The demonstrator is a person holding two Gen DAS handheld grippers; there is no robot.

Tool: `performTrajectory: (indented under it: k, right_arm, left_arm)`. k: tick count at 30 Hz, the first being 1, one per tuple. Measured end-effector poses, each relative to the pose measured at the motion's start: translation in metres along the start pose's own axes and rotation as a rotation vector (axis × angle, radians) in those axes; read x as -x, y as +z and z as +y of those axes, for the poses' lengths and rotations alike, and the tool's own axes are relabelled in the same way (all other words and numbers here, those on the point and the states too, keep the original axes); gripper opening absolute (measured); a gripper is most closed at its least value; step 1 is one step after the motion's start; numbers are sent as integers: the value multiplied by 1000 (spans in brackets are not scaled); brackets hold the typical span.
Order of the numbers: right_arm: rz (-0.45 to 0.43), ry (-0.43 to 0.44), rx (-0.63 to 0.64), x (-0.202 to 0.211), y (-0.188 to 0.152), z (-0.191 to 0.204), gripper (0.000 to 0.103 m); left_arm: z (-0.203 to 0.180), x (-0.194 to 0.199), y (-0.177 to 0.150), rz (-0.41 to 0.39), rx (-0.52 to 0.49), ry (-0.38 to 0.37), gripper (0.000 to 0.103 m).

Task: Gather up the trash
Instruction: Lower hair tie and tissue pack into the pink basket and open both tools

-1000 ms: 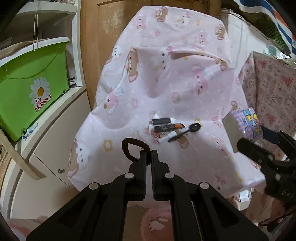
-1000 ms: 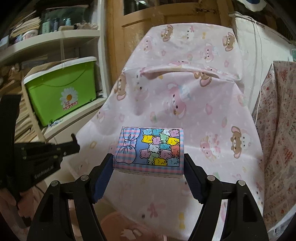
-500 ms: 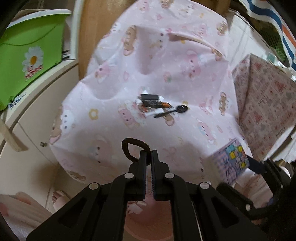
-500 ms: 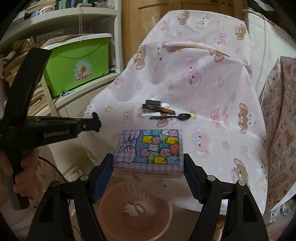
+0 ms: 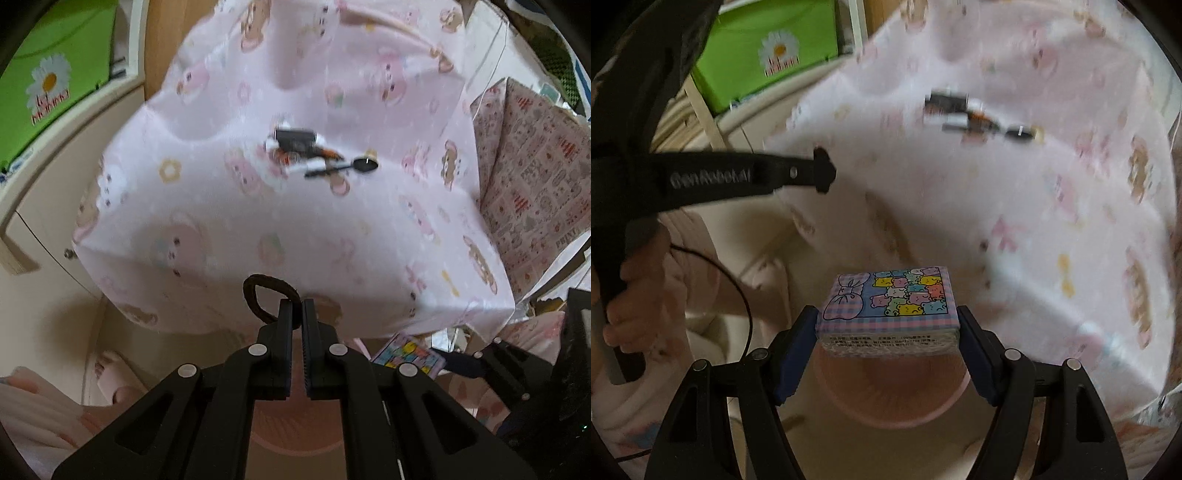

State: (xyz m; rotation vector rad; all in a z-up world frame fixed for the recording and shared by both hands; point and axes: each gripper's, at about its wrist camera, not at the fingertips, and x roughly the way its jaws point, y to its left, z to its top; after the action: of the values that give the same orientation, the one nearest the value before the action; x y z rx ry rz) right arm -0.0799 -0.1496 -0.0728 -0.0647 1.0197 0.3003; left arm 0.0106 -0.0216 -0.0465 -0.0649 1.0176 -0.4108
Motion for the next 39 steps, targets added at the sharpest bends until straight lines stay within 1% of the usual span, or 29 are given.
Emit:
performTrajectory:
  k: [2, 4, 6, 9, 12, 14, 16, 19, 22, 25, 30, 35, 37, 39]
  right_arm:
    - [53, 29, -23, -9, -5, -2, 75]
    - [86, 29, -28, -18, -7, -3, 75]
    - [116, 5, -39, -28, -10, -6, 75]
    - [167, -36, -54, -49, -15, -12, 75]
    - [213, -101, 1, -66, -23, -4, 75]
    - [247, -110, 40, -78, -30, 3, 75]
    - [291, -116, 40, -94, -35, 3, 75]
    - [355, -129, 28, -119, -42, 2, 75]
    - [400, -153, 56, -140, -50, 3, 75]
    - [453, -171, 65, -158, -60, 0, 75]
    - [541, -153, -5, -180, -73, -15, 75]
    - [588, -179, -5, -192, -83, -17, 76]
    - [597, -179, -5, -193, -82, -15, 76]
    - [598, -180, -5, -193, -83, -16, 77]
  left_arm:
    - [0, -7, -3, 33, -2, -9, 4]
    - [0, -14, -5, 65, -2, -3, 4]
    - [4, -26, -9, 116, 16, 8, 4]
    - [14, -46, -15, 194, 86, 24, 4]
    - [23, -65, -20, 263, 141, 31, 4]
    - [26, -74, -24, 295, 163, 35, 4]
    - [28, -85, -28, 325, 173, 55, 4]
    - [32, -103, -35, 378, 201, 62, 4]
    - [36, -119, -43, 425, 218, 75, 4]
    - [37, -132, -50, 466, 223, 89, 4]
    - [36, -146, -59, 519, 229, 80, 4]
    - [31, -154, -67, 548, 212, 76, 4]
    - [29, -154, -68, 555, 209, 71, 4]
    - [30, -154, -69, 560, 207, 67, 8]
